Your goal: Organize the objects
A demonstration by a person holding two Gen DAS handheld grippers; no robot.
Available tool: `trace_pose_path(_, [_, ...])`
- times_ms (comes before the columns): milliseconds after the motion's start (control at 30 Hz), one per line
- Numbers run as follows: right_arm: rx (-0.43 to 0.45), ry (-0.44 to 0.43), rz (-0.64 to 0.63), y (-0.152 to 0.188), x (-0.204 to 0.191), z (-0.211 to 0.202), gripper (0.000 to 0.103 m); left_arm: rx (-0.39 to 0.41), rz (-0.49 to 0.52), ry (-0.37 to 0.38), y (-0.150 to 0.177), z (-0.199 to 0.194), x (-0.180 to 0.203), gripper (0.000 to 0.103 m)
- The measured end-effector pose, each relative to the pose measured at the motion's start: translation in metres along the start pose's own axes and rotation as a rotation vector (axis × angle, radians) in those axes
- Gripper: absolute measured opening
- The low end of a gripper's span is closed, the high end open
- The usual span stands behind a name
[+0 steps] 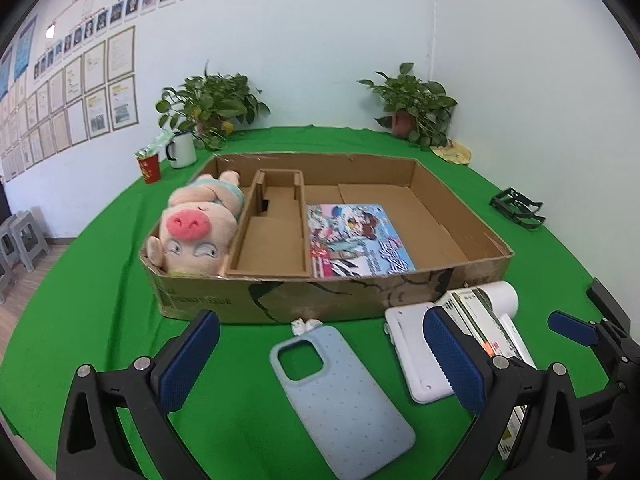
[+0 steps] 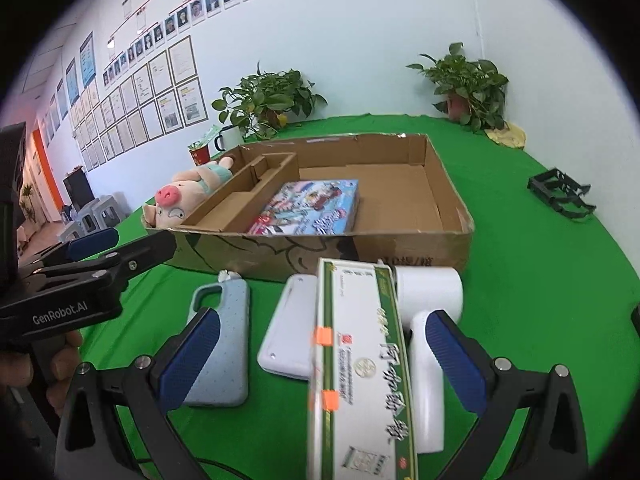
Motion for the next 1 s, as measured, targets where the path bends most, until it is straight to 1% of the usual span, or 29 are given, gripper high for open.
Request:
trace_pose_path(100, [-0.038,0.012,0.027,0.014,0.012,-0.001,0.102,-0.039,-0.002,0.058,0.007,0.005,0.006,0.103])
trace_pose_path(167, [-0.052,0.0,0.045,0.02,0.015,-0.003,0.102,-0.052,-0.003,0.094,0.012,0.006,0.011,0.103])
trace_pose_path(267, [-0.064,-0.014,0.034,0.027,0.013,-0.006,0.102,-0.074,0.018,0.137,0.018,0.008,0.019,0.103])
trace_pose_path(400, [-0.09,-0.056,0.014,0.037,0.004,-0.008,0.101,-0.078,0.047,0.184,0.023,0.005,0.029,0.103])
trace_pose_path(500, [-0.103,-0.056,-0.001,0.041,-0.001,-0.006,0.092,-0.087,0.039,0.204,0.025,0.005,0.029,0.103])
trace_pose_path(567, [-0.109,-0.042,0.009,0.043,0.0,-0.004,0.074,-0.093,0.025,0.224,0.025,0.003,0.028,0.103])
trace_pose_path(633, [-0.135,-0.04,0.019,0.047,0.002,0.0,0.069,-0.097,0.01,0.233,0.024,0.003,0.025,0.103])
trace_pose_path(667, [-0.141,-0.036,0.02,0.049,0.002,0.001,0.067,-0.098,0.007,0.234,0.024,0.002,0.023,0.103])
trace_pose_path(733, [-0.144,-0.031,0.005,0.05,0.0,0.001,0.066,-0.105,-0.002,0.232,0.025,0.003,0.02,0.103])
trace_pose_path(800, [-0.143,-0.045,0.0,0.05,-0.004,0.0,0.064,-0.11,-0.01,0.233,0.026,0.004,0.018,0.103])
trace_pose_path(867, [-0.145,-0.056,0.002,0.05,-0.007,0.001,0.06,-0.111,-0.014,0.234,0.026,0.003,0.016,0.103])
trace_pose_path(1000, [-0.149,-0.079,-0.007,0.05,-0.017,0.003,0.059,-0.112,-0.02,0.229,0.026,0.003,0.011,0.103])
Point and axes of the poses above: each gripper's, at about its wrist camera, not at the fingertips, and z roughly the way its jaws point, x to its right, y to its underside, the point moved 7 cm from there along z, roughly the way its jaws point, and after that the axes turned 8 degrees about -z, right-handed, at the moved point
